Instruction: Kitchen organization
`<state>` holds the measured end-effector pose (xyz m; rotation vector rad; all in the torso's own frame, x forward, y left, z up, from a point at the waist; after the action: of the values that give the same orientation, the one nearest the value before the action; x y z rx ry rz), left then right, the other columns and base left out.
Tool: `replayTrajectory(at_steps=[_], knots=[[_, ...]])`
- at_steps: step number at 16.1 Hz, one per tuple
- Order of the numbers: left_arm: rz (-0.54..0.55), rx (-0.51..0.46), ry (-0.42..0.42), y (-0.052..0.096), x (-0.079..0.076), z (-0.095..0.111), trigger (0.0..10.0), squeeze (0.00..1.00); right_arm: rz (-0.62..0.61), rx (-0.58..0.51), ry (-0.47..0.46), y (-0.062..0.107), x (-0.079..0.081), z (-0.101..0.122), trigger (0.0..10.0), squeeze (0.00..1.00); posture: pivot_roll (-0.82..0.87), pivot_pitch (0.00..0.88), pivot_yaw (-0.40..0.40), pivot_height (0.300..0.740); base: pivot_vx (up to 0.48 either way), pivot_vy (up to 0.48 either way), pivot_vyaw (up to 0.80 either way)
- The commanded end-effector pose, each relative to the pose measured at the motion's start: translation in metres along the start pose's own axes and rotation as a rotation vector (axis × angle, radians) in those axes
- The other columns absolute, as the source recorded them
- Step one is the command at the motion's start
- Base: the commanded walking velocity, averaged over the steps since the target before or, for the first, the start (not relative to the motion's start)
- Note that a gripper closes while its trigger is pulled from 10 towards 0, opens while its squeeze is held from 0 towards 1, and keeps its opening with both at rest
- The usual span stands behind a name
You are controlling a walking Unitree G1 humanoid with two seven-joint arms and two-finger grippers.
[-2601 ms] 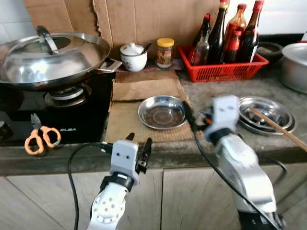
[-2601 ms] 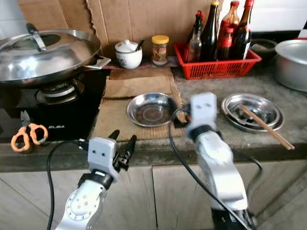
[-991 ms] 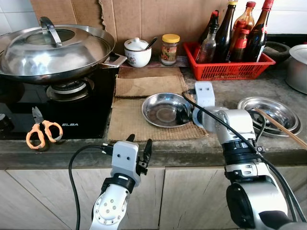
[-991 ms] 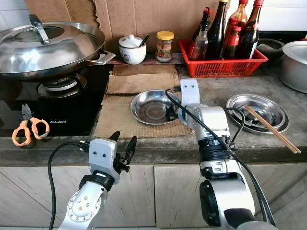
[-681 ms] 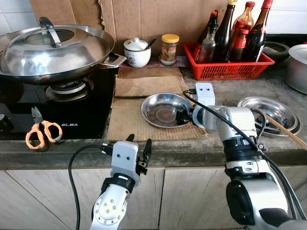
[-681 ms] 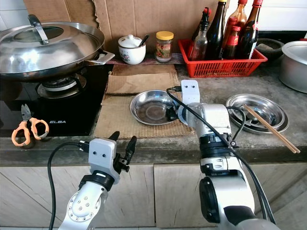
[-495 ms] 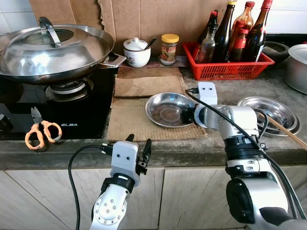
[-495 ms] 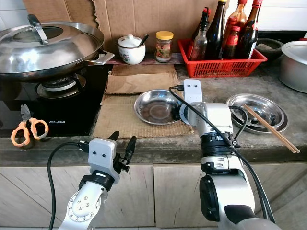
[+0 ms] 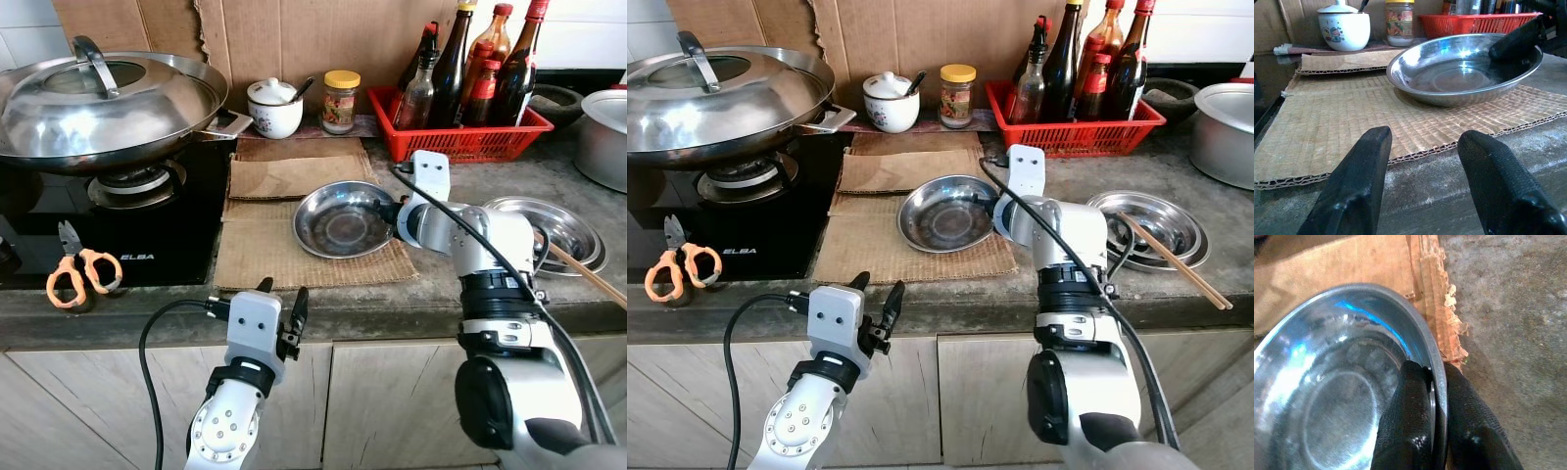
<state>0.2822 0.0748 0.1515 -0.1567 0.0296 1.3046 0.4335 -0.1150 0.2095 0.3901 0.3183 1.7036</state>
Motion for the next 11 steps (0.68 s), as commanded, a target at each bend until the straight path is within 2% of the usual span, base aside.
replayTrajectory(at_steps=[1, 2, 3, 5, 6, 7, 8, 11], knots=[[-0.001, -0.004, 0.002, 0.0, -0.001, 0.0, 10.0, 0.0, -0.01, 0.072, -0.022, -0.005, 0.001, -0.022, 0.0, 0.0, 0.08, 0.063, -0.058, 0.74, 0.0, 0.0, 0.0], [-0.001, -0.005, 0.002, 0.0, 0.0, 0.0, 10.0, 0.0, -0.004, 0.038, -0.059, -0.004, 0.002, -0.017, 0.0, 0.0, 0.08, 0.061, -0.057, 0.74, 0.0, 0.0, 0.0], [0.0, -0.005, -0.001, -0.001, 0.001, 0.0, 10.0, 0.0, 0.024, -0.087, -0.181, 0.0, 0.003, 0.0, 0.0, 0.0, 0.09, 0.058, -0.059, 0.74, 0.0, 0.0, 0.0], [-0.001, -0.006, -0.003, -0.001, 0.001, 0.001, 10.0, 0.0, 0.06, -0.259, -0.348, 0.011, 0.003, 0.02, 0.0, 0.0, 0.09, 0.051, -0.053, 0.74, 0.0, 0.0, 0.0], [-0.001, -0.006, -0.002, -0.001, 0.002, 0.0, 10.0, 0.0, 0.067, -0.291, -0.417, 0.014, 0.003, 0.02, 0.0, 0.0, 0.09, 0.046, -0.051, 0.74, 0.0, 0.0, 0.0], [-0.003, -0.006, -0.001, -0.001, 0.001, 0.001, 10.0, 0.0, 0.07, -0.312, -0.445, 0.017, 0.004, 0.021, 0.0, 0.0, 0.08, 0.047, -0.048, 0.74, 0.0, 0.0, 0.0], [-0.008, -0.005, 0.001, -0.002, 0.0, 0.0, 10.0, 0.0, 0.028, -0.402, -0.508, 0.027, -0.001, 0.021, 0.0, 0.0, 0.09, 0.042, -0.045, 0.74, 0.0, 0.0, 0.0], [-0.012, -0.015, 0.001, -0.003, -0.001, 0.004, 10.0, 0.0, 0.001, -0.543, -0.359, 0.051, 0.003, 0.02, 0.0, 0.0, 0.09, 0.044, -0.039, 0.74, 0.0, 0.0, 0.0]])
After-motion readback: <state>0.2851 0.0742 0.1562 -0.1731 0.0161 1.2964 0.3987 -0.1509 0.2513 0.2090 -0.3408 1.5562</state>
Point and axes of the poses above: a point about 5 cm out from each wrist's last joint towards the gripper, its own y axis pointing back from the gripper into the wrist, its own z axis along the axis of the wrist's last joint, x = y × z, the point moved 6 cm from there along -y, pointing out of the wrist towards the gripper, and after that the axes turned 11 degrees about y, right-handed, at the moved point
